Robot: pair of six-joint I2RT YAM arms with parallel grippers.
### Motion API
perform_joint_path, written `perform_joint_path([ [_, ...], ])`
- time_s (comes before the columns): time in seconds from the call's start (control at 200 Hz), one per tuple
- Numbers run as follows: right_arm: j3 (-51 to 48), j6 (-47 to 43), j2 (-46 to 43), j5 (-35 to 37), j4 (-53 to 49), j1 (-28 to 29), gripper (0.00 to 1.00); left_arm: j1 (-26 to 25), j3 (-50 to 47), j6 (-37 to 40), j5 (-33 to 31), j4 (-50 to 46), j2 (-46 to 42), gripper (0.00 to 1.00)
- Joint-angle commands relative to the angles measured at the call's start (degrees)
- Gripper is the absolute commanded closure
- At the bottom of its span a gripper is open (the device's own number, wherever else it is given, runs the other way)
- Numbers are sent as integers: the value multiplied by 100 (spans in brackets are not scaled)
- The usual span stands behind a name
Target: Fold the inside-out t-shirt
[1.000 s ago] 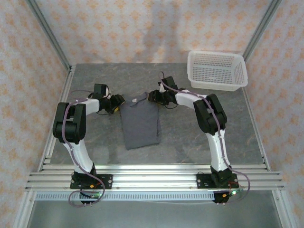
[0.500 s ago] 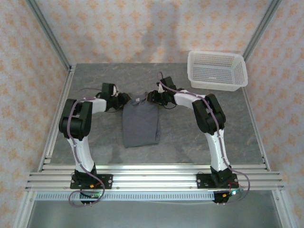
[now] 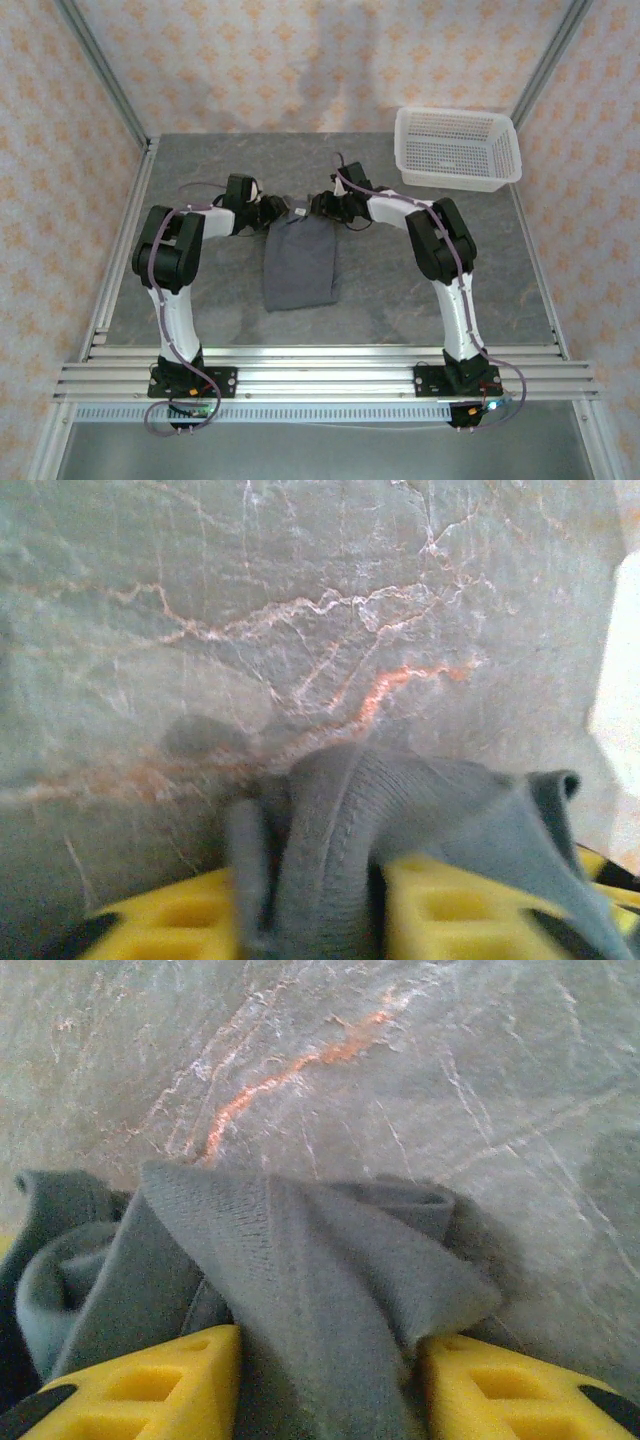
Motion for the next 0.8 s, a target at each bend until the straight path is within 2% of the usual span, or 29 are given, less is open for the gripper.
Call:
perform_joint_path([
  [0.0, -365, 19, -700, 233, -3, -67, 51, 23, 111, 62, -206, 42, 106, 93],
  [0.025, -447, 22, -827, 292, 27, -90, 50, 23, 114, 90, -262, -21, 69, 100],
  [0.21, -1031, -70, -1402, 857, 131, -252, 40, 30, 43, 427, -659, -569, -307, 100],
  [0.535, -749, 198, -717, 610, 181, -273, 40, 32, 68, 439, -791, -747, -371, 100],
  [0.796, -680, 299, -396, 381, 194, -93, 45, 32, 92, 391, -775, -730, -363, 100],
])
